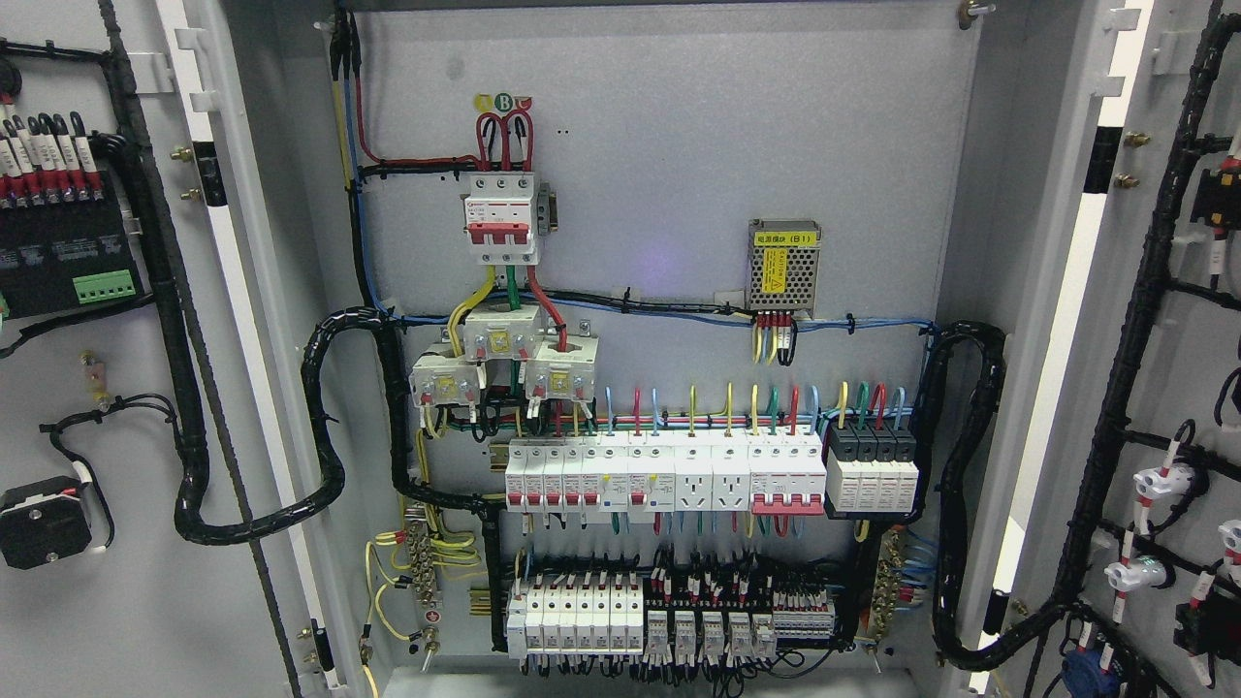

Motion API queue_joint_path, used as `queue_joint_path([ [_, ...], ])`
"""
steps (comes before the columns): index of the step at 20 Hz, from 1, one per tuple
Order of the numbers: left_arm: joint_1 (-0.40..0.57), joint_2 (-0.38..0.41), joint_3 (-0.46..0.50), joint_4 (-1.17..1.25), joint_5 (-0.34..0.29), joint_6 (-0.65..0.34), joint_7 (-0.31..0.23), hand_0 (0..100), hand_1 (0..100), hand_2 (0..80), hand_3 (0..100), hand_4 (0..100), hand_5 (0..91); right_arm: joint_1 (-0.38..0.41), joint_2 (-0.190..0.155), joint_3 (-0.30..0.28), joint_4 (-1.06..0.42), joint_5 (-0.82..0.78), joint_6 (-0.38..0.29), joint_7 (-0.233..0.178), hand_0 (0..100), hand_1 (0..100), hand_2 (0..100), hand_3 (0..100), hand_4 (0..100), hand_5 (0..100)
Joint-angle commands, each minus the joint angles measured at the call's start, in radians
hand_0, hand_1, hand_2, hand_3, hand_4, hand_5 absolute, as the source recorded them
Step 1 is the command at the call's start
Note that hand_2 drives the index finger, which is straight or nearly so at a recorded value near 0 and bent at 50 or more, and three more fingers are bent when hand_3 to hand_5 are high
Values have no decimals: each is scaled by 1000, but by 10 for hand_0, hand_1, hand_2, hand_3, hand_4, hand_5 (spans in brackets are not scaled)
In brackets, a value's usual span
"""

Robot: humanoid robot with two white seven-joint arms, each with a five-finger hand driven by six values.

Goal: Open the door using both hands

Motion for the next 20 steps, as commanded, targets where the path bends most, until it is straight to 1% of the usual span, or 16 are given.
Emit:
queue_joint_path([
  [1, 3, -32, -89, 205, -13, 0, 4, 0, 0, 0, 0, 42, 0, 111, 43, 28, 19, 15, -2, -2, 0, 0, 0, 0, 0, 0],
  [3, -1, -49, -106, 262, -16, 0, -2, 0, 0, 0, 0, 42, 0, 144, 43, 23, 30, 15, -6, -2, 0, 0, 0, 0, 0, 0],
  [6, -11, -71, -116, 345, -65, 0, -3, 0, 0, 0, 0, 42, 0, 203, 43, 22, 59, 17, -11, -2, 0, 0, 0, 0, 0, 0],
  [7, -12, -83, -118, 368, -74, 0, -5, 0, 0, 0, 0, 42, 0, 230, 43, 22, 69, 17, -25, 0, 0, 0, 0, 0, 0, 0],
  [9, -23, -97, -133, 415, -97, 0, -10, 0, 0, 0, 0, 42, 0, 284, 45, 25, 92, 15, -92, 0, 0, 0, 0, 0, 0, 0],
  [10, -27, -104, -144, 440, -103, 2, -10, 0, 0, 0, 0, 42, 0, 304, 45, 25, 106, 15, -109, 0, 0, 0, 0, 0, 0, 0],
  [12, -43, -120, -162, 507, -111, 2, -11, 0, 0, 0, 0, 42, 0, 344, 45, 23, 138, 15, -118, 0, 0, 0, 0, 0, 0, 0],
  [14, -70, -140, -181, 587, -142, 0, -11, 0, 0, 0, 0, 42, 0, 365, 43, 23, 203, 17, -123, 0, 0, 0, 0, 0, 0, 0],
  [17, -110, -186, -182, 705, -194, 0, -13, 0, 0, 0, 0, 41, 0, 388, 43, 31, 313, 17, -123, 3, 0, 0, 0, 0, 0, 0],
  [20, -135, -212, -182, 773, -209, 0, -14, 0, 0, 0, 0, 41, 0, 388, 49, 37, 445, 17, -123, 3, 0, 0, 0, 0, 0, 0],
])
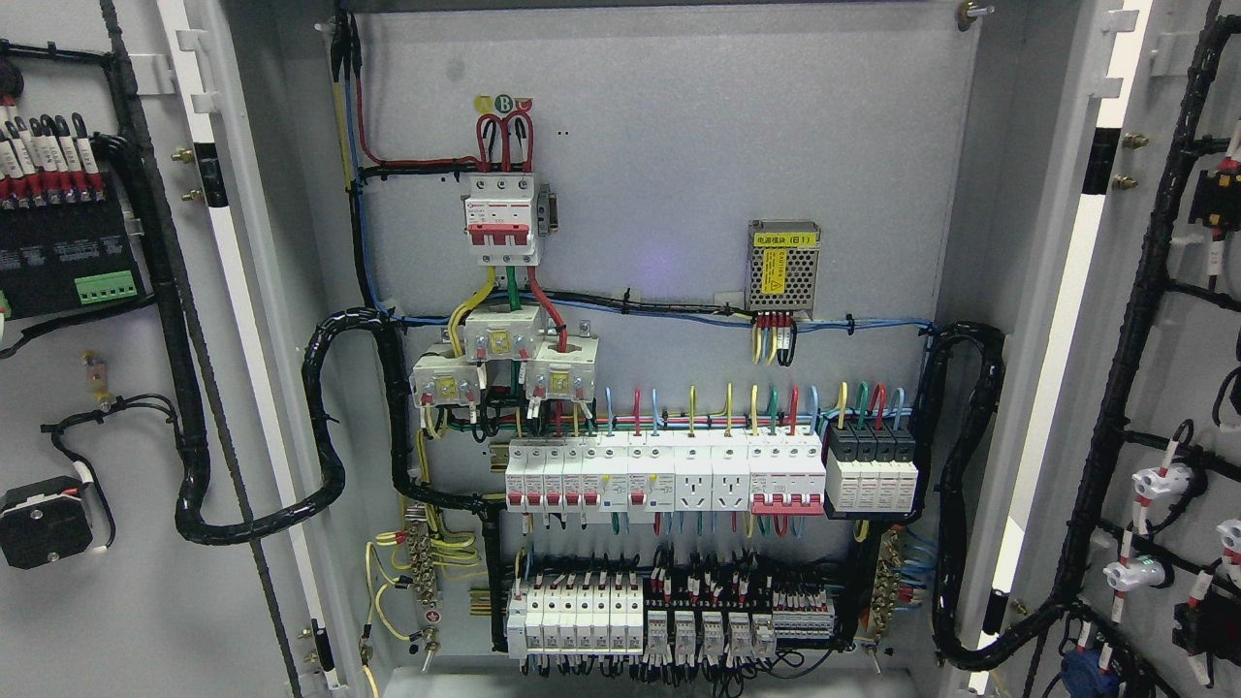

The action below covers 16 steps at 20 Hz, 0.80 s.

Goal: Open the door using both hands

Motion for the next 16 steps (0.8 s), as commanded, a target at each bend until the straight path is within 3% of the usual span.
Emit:
queue_joint_path([
  [1, -53, -101, -49, 325, -53, 1, -1, 0, 0, 0, 0, 41, 0, 40, 21, 16, 311, 1, -2, 3, 0, 0, 0, 0, 0, 0],
  [4, -76, -127, -49, 394, -69, 2, -1, 0, 0, 0, 0, 41, 0, 9, 54, 29, 480, 1, 2, 4, 0, 0, 0, 0, 0, 0],
  [7, -103, -148, -49, 472, -85, 2, -2, 0, 0, 0, 0, 41, 0, -69, 100, 59, 673, 2, 9, 3, 0, 0, 0, 0, 0, 0],
  [10, -125, -171, -47, 535, -96, 2, -1, 0, 0, 0, 0, 42, 0, -143, 159, 48, 839, 2, 8, 4, 0, 0, 0, 0, 0, 0],
  [16, -195, -230, -46, 702, -118, 8, -1, 0, 0, 0, 0, 42, 0, -318, 242, 45, 1176, 2, 20, 4, 0, 0, 0, 0, 0, 0],
])
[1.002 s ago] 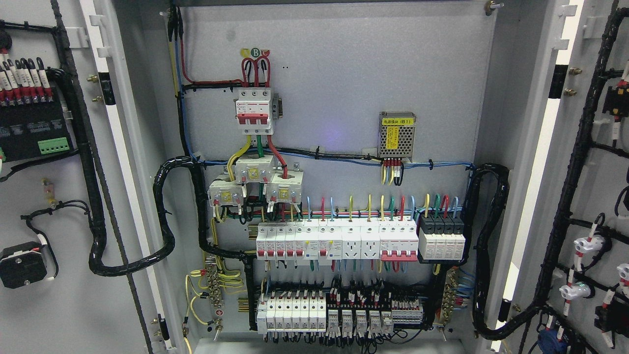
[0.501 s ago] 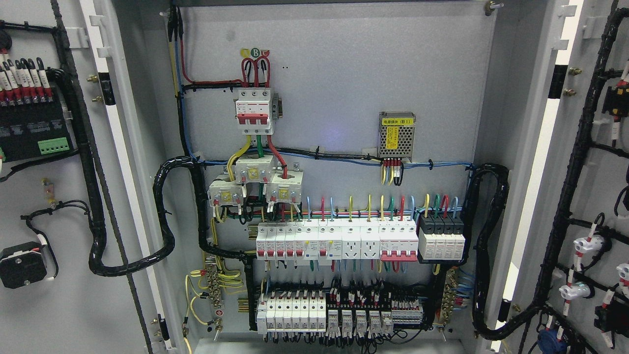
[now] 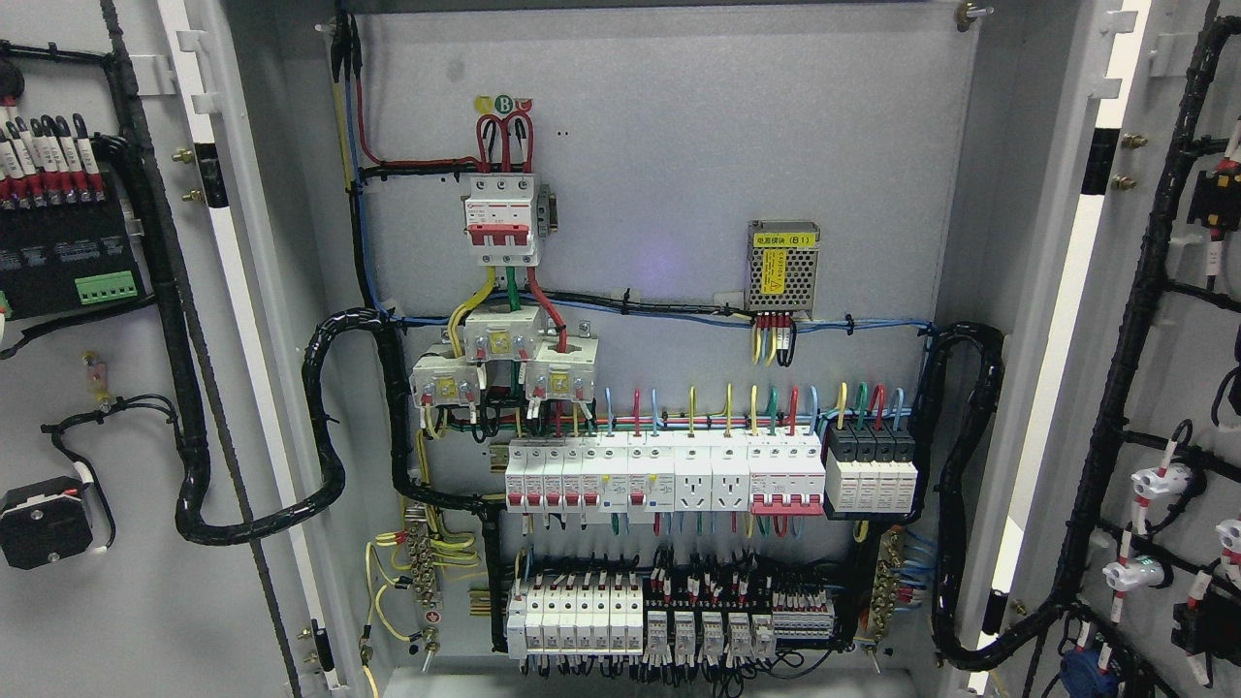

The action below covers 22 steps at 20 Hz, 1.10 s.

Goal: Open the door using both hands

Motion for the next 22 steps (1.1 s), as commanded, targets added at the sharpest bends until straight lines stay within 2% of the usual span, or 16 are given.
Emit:
queue_joint_path([
  [1, -78, -112, -10, 326, -24, 6, 2, 0, 0, 0, 0, 42, 0, -169, 137, 11, 601, 0, 5, 0, 0, 0, 0, 0, 0, 0],
  [3, -117, -136, -7, 402, -26, 8, 2, 0, 0, 0, 0, 42, 0, -226, 160, 13, 708, 1, 21, -2, 0, 0, 0, 0, 0, 0],
  [5, -161, -155, 0, 472, -24, 9, 2, 0, 0, 0, 0, 41, 0, -264, 172, 10, 778, 0, 90, -3, 0, 0, 0, 0, 0, 0],
  [9, -241, -193, 4, 574, -24, 21, 2, 0, 0, 0, 0, 42, 0, -289, 175, -9, 799, -2, 248, -23, 0, 0, 0, 0, 0, 0],
  [12, -276, -208, 6, 633, -21, 84, 2, 0, 0, 0, 0, 42, 0, -301, 175, -10, 825, 1, 317, -98, 0, 0, 0, 0, 0, 0],
  [14, -281, -211, 6, 639, -16, 130, 2, 0, 0, 0, 0, 42, 0, -315, 175, -3, 839, 35, 359, -131, 0, 0, 0, 0, 0, 0],
  [17, -304, -213, 33, 668, -13, 191, 2, 0, 0, 0, 0, 41, 0, -318, 175, -7, 844, 173, 406, -167, 0, 0, 0, 0, 0, 0],
  [20, -309, -214, 49, 717, -13, 222, 2, 0, 0, 0, 0, 41, 0, -332, 175, -7, 844, 222, 459, -239, 0, 0, 0, 0, 0, 0],
  [22, -309, -216, 50, 736, -13, 244, 2, 0, 0, 0, 0, 42, 0, -341, 175, -7, 844, 242, 494, -273, 0, 0, 0, 0, 0, 0],
])
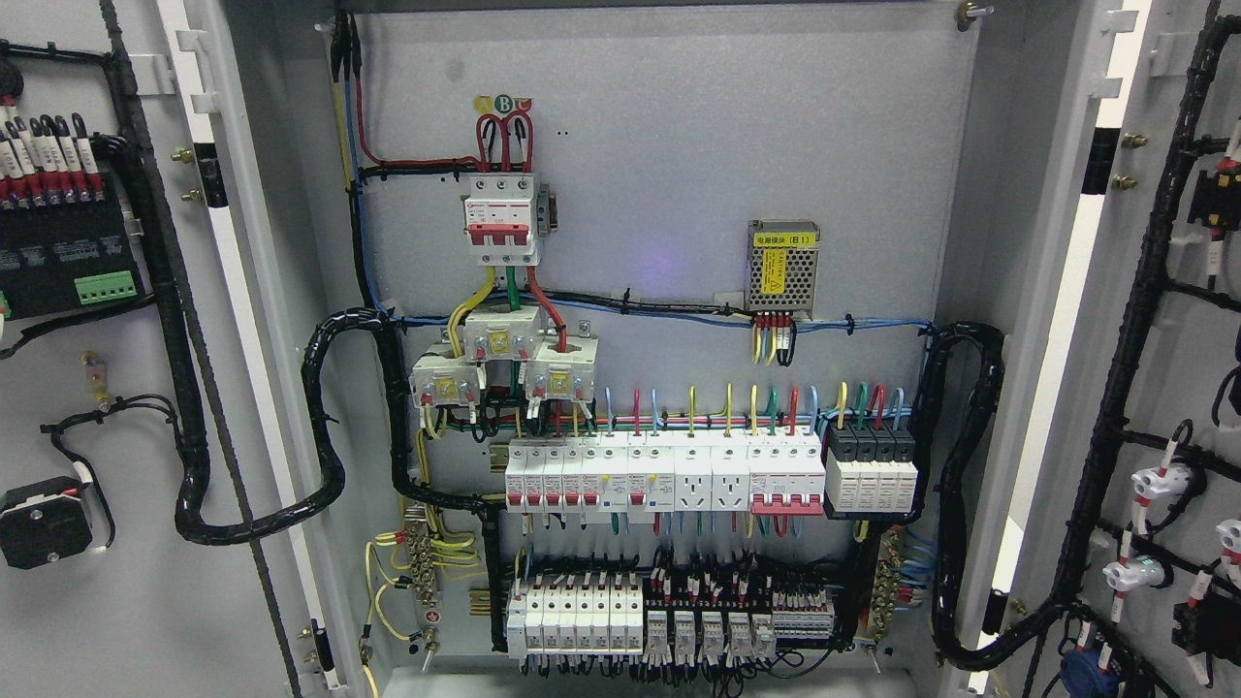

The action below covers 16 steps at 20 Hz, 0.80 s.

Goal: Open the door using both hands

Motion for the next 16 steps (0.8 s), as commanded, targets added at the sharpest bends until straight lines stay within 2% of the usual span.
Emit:
queue_joint_path([
  [1, -25, -61, 36, 198, 4, 48, 2, 0, 0, 0, 0, 42, 0, -37, 10, -3, 140, 102, 60, -68, 0, 0, 0, 0, 0, 0],
  [5, -25, -61, 59, 211, -2, 131, 13, 0, 0, 0, 0, 42, 0, -71, 10, 0, 140, 142, 101, -131, 0, 0, 0, 0, 0, 0],
  [7, -25, -63, 59, 209, -18, 162, 17, 0, 0, 0, 0, 42, 0, -88, 10, -2, 140, 145, 117, -139, 0, 0, 0, 0, 0, 0],
  [10, -25, -63, 59, 209, -111, 168, 14, 0, 0, 0, 0, 42, 0, -105, 10, -6, 141, 145, 136, -140, 0, 0, 0, 0, 0, 0],
  [16, -25, -63, 61, 198, -119, 170, 11, 0, 0, 0, 0, 42, 0, -122, 13, -11, 144, 145, 157, -140, 0, 0, 0, 0, 0, 0],
])
